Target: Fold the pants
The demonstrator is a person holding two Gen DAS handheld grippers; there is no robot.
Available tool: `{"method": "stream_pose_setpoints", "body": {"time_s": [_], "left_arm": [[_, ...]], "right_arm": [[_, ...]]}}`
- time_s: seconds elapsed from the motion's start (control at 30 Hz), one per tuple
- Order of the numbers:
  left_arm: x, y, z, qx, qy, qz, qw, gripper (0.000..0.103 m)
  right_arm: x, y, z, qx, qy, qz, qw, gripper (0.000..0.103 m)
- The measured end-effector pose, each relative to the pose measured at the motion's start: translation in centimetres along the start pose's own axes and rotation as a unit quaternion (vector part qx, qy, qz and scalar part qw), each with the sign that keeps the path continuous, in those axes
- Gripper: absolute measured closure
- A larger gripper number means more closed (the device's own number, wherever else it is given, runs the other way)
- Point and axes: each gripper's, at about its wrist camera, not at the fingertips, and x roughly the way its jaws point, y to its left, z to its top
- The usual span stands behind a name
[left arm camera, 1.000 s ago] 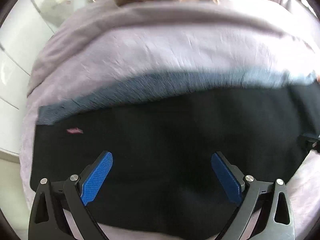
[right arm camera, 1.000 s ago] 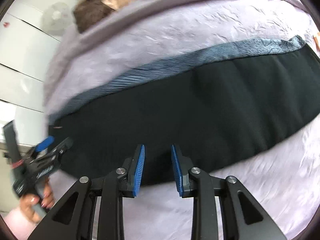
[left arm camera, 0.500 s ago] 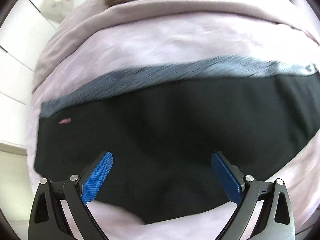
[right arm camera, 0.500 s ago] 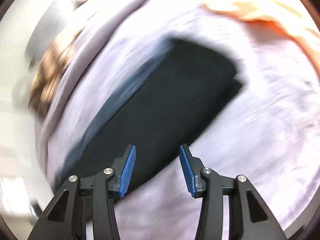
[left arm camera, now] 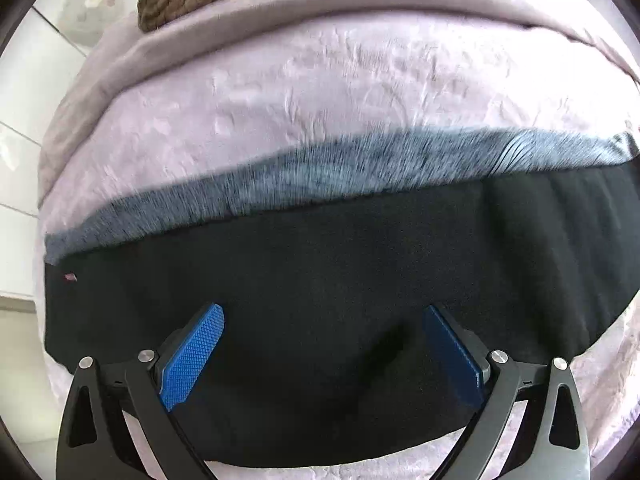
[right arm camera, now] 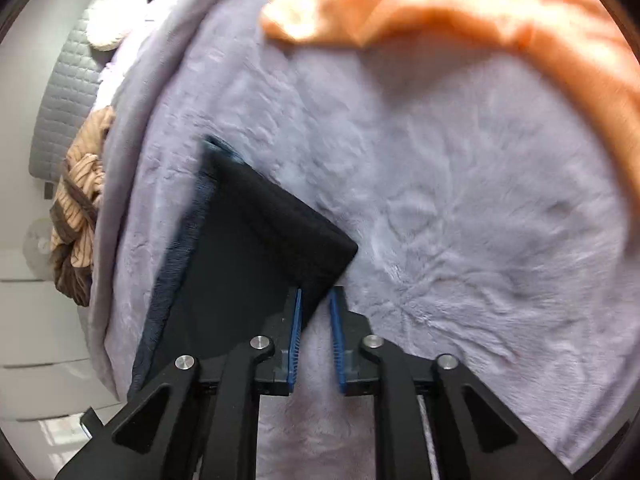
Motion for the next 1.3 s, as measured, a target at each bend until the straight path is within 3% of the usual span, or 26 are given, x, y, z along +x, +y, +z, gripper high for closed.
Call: {"method": "stream_pose_setpoints", "body": {"time_s": [0.1, 0.27, 0.37, 0.43, 0.5, 0.57, 0.67, 0.77, 0.9, 1.07, 1.2, 1.3], "left_arm": [[-1.5, -1.4, 2.2, -0.011, -0.022, -0.005, 0.9997, 0.002], [0.2, -2.9, 6.4, -0.045, -0.036, -0.006, 0.9983, 0.002], [3.6, -2.7, 7.7, -0.056, -0.025, 0.028, 0.9977, 0.002], [4.9, -0.5, 8.4, -0.087, -0.016, 0.023, 0.9958, 0.002], [5.0, 1.7, 8.7, -0.102, -0.011, 0.041, 0.9939, 0.002], [4.2, 3.8, 8.4, -0.107, -0.009, 0.063, 0.9922, 0.002], [1.6, 7.0, 5.9, -0.113, -0.01, 0.082, 0.9901, 0.002], [0.0, 9.3, 2.7, -0.119, -0.001, 0.095, 0.9883, 0.002], [-1.5, 11.8, -3.4, -0.153, 0.029, 0.094, 0.9832, 0.002], [-2.5, 12.0, -9.9, -0.175, 0.062, 0.091, 0.9783, 0.002], [-2.8, 12.9, -12.1, -0.195, 0.081, 0.069, 0.975, 0.002], [-3.0, 13.3, -11.9, -0.185, 0.07, 0.059, 0.9784, 0.002]], "right_arm": [[-1.6, 3.8, 0.7, -0.09, -0.028, 0.033, 0.995, 0.083], [4.6, 11.0, 2.8, -0.2, 0.028, 0.057, 0.978, 0.08], [9.0, 12.6, 3.3, -0.244, 0.065, 0.022, 0.967, 0.081], [10.2, 12.2, 4.1, -0.255, 0.054, -0.006, 0.966, 0.087], [9.7, 10.6, 5.9, -0.225, 0.025, -0.031, 0.974, 0.094], [8.3, 8.8, 7.5, -0.172, 0.005, -0.031, 0.985, 0.094], [6.1, 8.3, 7.5, -0.15, 0.011, -0.011, 0.989, 0.087], [4.4, 9.1, 5.4, -0.17, 0.034, 0.015, 0.985, 0.073], [3.6, 10.7, 1.4, -0.207, 0.071, 0.045, 0.975, 0.073], [3.7, 12.6, -4.4, -0.234, 0.133, 0.055, 0.962, 0.073], [4.1, 13.7, -9.3, -0.246, 0.181, 0.058, 0.95, 0.073], [3.7, 14.8, -12.8, -0.264, 0.2, 0.052, 0.942, 0.073]]}}
